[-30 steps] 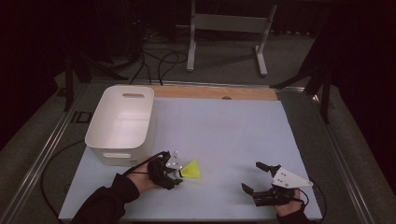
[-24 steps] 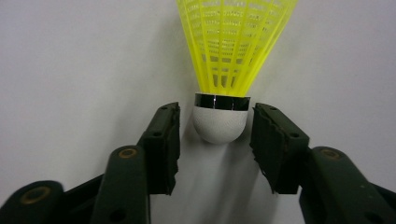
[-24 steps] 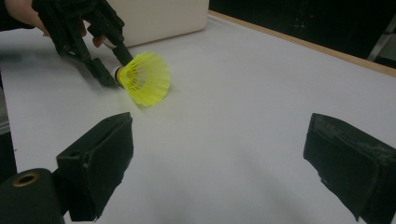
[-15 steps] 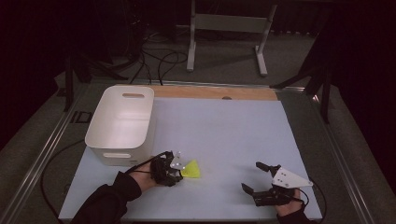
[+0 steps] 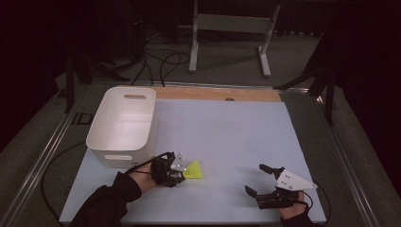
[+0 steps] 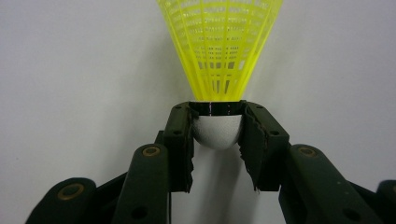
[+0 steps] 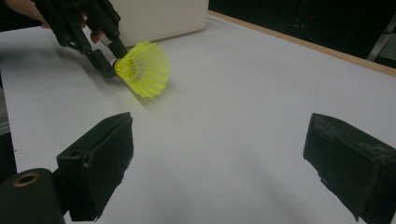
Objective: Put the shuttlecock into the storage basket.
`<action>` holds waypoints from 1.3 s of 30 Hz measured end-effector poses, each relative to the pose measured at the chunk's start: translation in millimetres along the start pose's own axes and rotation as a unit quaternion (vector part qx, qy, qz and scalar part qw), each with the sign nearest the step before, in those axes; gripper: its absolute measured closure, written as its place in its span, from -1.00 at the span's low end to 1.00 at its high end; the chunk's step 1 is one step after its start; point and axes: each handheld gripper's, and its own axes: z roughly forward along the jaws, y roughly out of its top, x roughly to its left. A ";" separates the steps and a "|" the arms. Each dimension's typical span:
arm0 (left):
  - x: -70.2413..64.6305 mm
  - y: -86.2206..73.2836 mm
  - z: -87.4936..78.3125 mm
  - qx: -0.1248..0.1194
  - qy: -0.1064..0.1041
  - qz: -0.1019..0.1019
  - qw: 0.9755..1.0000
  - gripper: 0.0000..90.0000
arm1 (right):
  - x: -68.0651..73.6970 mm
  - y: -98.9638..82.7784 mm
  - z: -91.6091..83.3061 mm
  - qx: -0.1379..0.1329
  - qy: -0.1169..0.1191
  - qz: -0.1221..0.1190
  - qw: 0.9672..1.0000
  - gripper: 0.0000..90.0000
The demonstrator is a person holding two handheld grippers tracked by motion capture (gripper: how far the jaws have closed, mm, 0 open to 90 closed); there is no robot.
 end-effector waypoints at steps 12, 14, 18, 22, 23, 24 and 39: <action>-2.0 0.3 -15.5 0.005 -0.010 0.022 1.000 0.45 | 0.0 0.0 0.4 0.001 -0.001 -0.001 1.000 -0.82; -2.0 -0.1 -17.6 0.007 -0.010 0.028 1.000 0.45 | -0.1 0.0 0.4 0.001 0.000 -0.001 1.000 -0.82; -1.4 -0.4 -25.9 -0.001 -0.018 0.035 0.999 0.45 | 0.2 0.3 0.2 0.000 0.000 -0.001 1.000 -0.82; -2.1 0.4 -33.5 0.002 -0.024 0.042 0.999 0.45 | 0.2 0.3 0.4 0.001 -0.001 -0.002 1.000 -0.82; -1.9 0.5 -35.7 0.003 -0.021 0.047 0.999 0.45 | 0.5 0.4 0.4 0.002 -0.001 -0.001 1.000 -0.82; -2.0 0.5 -37.3 0.001 -0.020 0.045 0.999 0.45 | 0.5 0.4 0.4 0.001 -0.001 -0.001 1.000 -0.82; 1.6 -4.3 -59.8 -0.013 -0.046 0.057 0.997 0.45 | 0.4 0.5 0.4 0.001 0.000 -0.001 1.000 -0.82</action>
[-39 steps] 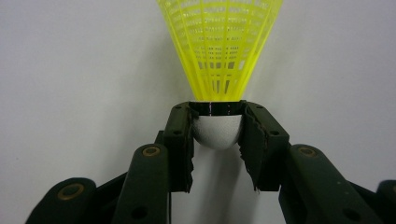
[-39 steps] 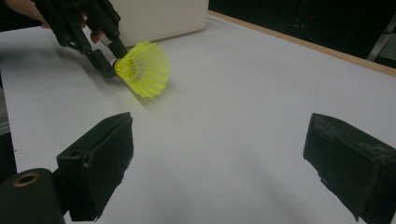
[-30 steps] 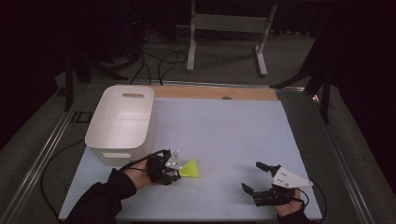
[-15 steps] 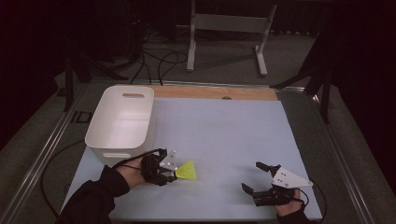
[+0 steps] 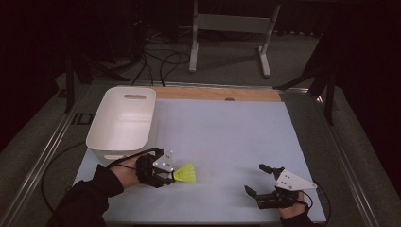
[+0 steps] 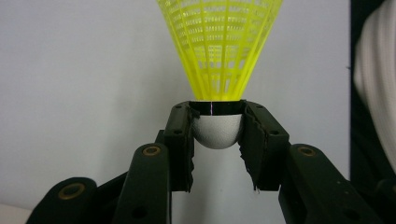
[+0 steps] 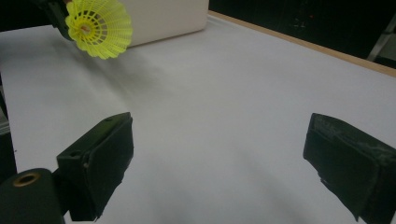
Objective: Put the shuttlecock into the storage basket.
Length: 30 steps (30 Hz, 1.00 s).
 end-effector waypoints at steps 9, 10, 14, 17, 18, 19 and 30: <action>0.6 -0.7 -21.1 -0.005 -0.005 0.014 1.000 0.45 | -0.1 0.0 0.4 -0.001 0.002 0.001 1.000 -0.82; 0.6 -0.5 -22.9 -0.006 -0.004 0.015 1.000 0.45 | -0.1 -0.2 0.4 -0.001 0.001 0.001 1.000 -0.82; 1.7 -1.5 -29.5 -0.013 -0.011 0.016 1.000 0.45 | -0.6 -0.5 0.3 -0.001 0.000 0.005 1.000 -0.82; 1.8 -2.2 -36.3 -0.021 -0.021 0.022 0.999 0.45 | -0.5 -0.4 0.3 -0.001 0.001 0.002 1.000 -0.82; 1.5 -2.1 -39.4 -0.023 -0.024 0.024 0.999 0.45 | -0.6 -0.3 0.2 -0.002 0.001 0.001 1.000 -0.82; 1.4 -1.8 -41.3 -0.021 -0.027 0.027 0.999 0.45 | -0.5 -0.3 0.0 -0.002 0.001 0.002 1.000 -0.82; -0.7 0.1 -68.8 -0.017 -0.047 0.052 0.997 0.45 | -0.6 -0.5 0.3 -0.002 0.001 0.003 1.000 -0.82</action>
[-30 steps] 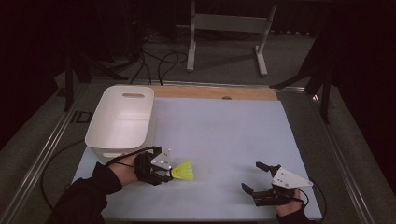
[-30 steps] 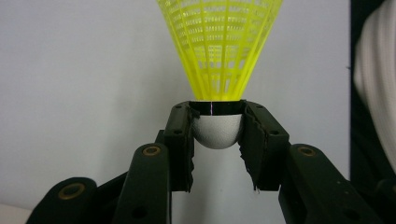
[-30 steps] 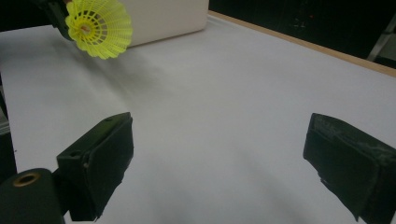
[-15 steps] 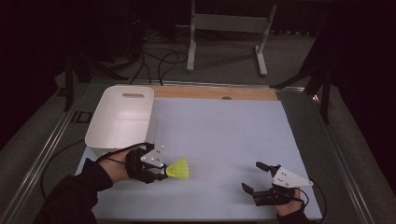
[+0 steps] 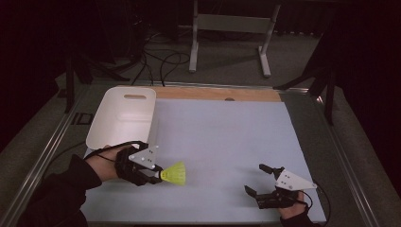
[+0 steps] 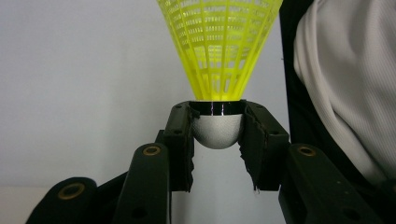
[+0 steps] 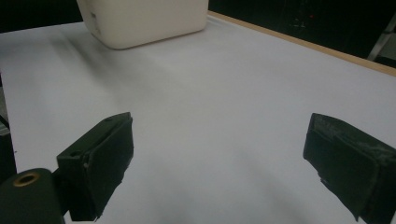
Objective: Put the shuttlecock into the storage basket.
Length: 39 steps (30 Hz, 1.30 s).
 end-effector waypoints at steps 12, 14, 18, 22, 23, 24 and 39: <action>-0.9 -0.5 -24.6 -0.014 -0.003 0.010 1.000 0.45 | 0.9 0.7 -0.1 0.000 0.000 0.002 1.000 -0.82; -0.7 -0.2 -27.8 -0.008 -0.005 0.009 1.000 0.45 | 0.8 0.9 -0.4 0.001 -0.001 0.001 1.000 -0.82; 0.7 0.5 -33.3 -0.001 0.001 0.009 1.000 0.45 | 0.7 0.8 -0.5 -0.001 0.000 0.002 1.000 -0.82; 2.6 1.5 -46.4 0.000 0.012 0.015 1.000 0.45 | 0.8 0.9 -0.5 0.001 -0.002 0.000 1.000 -0.82; 2.8 1.6 -49.2 -0.002 0.016 0.016 1.000 0.45 | 0.6 0.8 -0.5 0.001 -0.002 0.001 1.000 -0.82; 3.5 1.7 -52.2 -0.001 0.019 0.017 1.000 0.45 | 0.5 0.7 -0.3 0.000 -0.001 0.001 1.000 -0.82; 14.3 -9.9 -76.4 -0.009 0.040 0.026 0.999 0.45 | 0.8 0.6 0.3 0.001 0.000 0.001 1.000 -0.82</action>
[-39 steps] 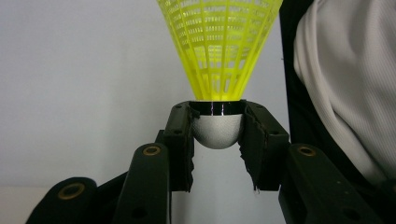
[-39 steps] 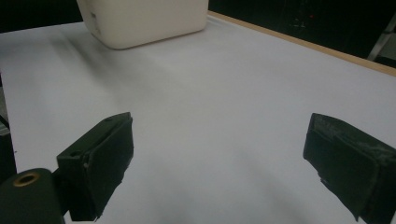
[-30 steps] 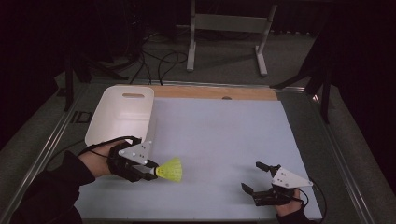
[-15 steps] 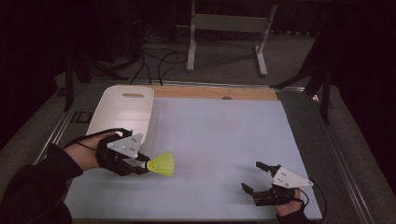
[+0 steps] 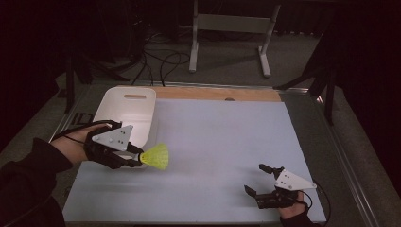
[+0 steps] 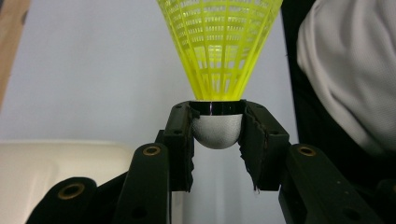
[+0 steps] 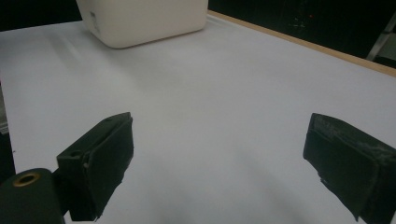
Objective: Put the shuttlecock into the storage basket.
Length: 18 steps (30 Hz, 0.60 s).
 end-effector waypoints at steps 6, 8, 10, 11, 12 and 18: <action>8.7 -8.3 -9.9 -0.001 0.013 -0.009 1.000 0.45 | 0.0 0.0 0.1 0.000 0.000 0.000 1.000 -0.82; 11.6 -12.6 -13.0 -0.009 0.015 -0.001 1.000 0.45 | 0.0 0.0 0.5 0.002 -0.001 -0.004 1.000 -0.82; 14.0 -16.3 -14.5 -0.005 0.024 0.008 1.000 0.45 | 0.3 -0.2 1.0 0.002 -0.001 -0.004 1.000 -0.82; 15.5 -17.8 -15.4 -0.006 0.022 0.004 1.000 0.45 | 0.4 0.0 0.9 0.002 -0.001 -0.004 1.000 -0.82; 16.3 -19.2 -16.5 -0.007 0.023 0.002 1.000 0.45 | 0.3 0.0 0.8 0.001 -0.001 -0.004 1.000 -0.82; 23.3 -27.6 -23.6 -0.012 0.036 -0.005 0.999 0.45 | -0.1 -0.2 1.0 0.000 -0.001 -0.004 1.000 -0.82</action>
